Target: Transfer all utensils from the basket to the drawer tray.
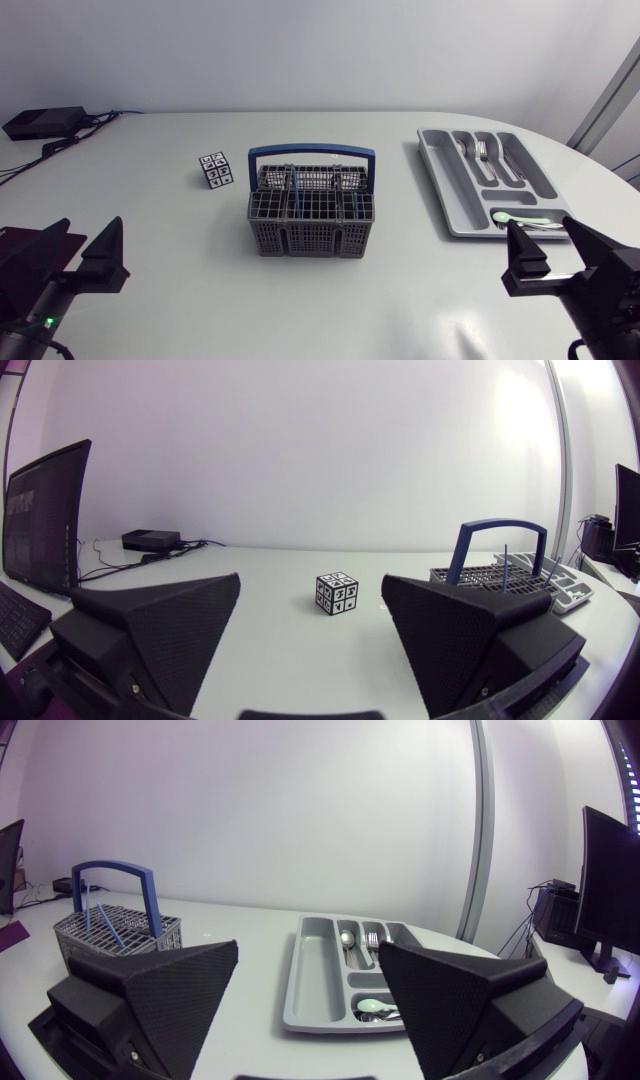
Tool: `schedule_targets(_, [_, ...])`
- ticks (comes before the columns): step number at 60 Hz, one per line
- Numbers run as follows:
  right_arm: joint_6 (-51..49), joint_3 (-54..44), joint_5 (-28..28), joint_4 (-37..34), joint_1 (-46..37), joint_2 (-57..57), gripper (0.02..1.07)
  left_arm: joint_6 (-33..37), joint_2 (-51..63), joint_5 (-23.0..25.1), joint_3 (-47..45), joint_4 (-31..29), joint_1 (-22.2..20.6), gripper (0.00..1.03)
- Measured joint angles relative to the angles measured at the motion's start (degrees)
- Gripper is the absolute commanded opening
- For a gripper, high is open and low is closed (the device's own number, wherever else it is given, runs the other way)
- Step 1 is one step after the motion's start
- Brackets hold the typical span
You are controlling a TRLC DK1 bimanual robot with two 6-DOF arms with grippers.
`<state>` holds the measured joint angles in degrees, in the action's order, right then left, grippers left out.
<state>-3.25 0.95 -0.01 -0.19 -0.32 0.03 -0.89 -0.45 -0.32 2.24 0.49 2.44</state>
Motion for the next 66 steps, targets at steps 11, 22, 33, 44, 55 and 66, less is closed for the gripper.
schedule_targets(11, [0.0, 0.0, 0.0, 0.0, 0.6, 0.0, 1.03, 0.0, 0.0, 0.0, 0.0, 0.0, 0.0, 0.99])
schedule_targets(22, [0.0, 0.0, 0.0, 0.0, 0.6, 0.0, 1.03, 0.0, 0.0, 0.0, 0.0, 0.0, 0.0, 0.99])
schedule_targets(33, [0.0, 0.0, 0.0, 0.0, 0.6, 0.0, 1.03, 0.0, 0.0, 0.0, 0.0, 0.0, 0.1, 0.99])
schedule_targets(44, [-0.3, 0.0, 0.0, 0.0, 0.6, 0.0, 1.03, 0.0, 0.0, 0.0, 0.0, 0.0, 0.1, 0.99])
schedule_targets(55, [-1.1, 0.0, 0.0, 0.0, 0.7, 0.0, 1.03, 0.0, 0.0, 0.0, 0.2, -0.1, 0.1, 0.99])
schedule_targets(66, [-1.1, 0.3, 0.1, 0.0, 1.4, 0.0, 1.03, 0.0, 3.5, -0.2, 3.5, -0.6, 0.1, 0.96])
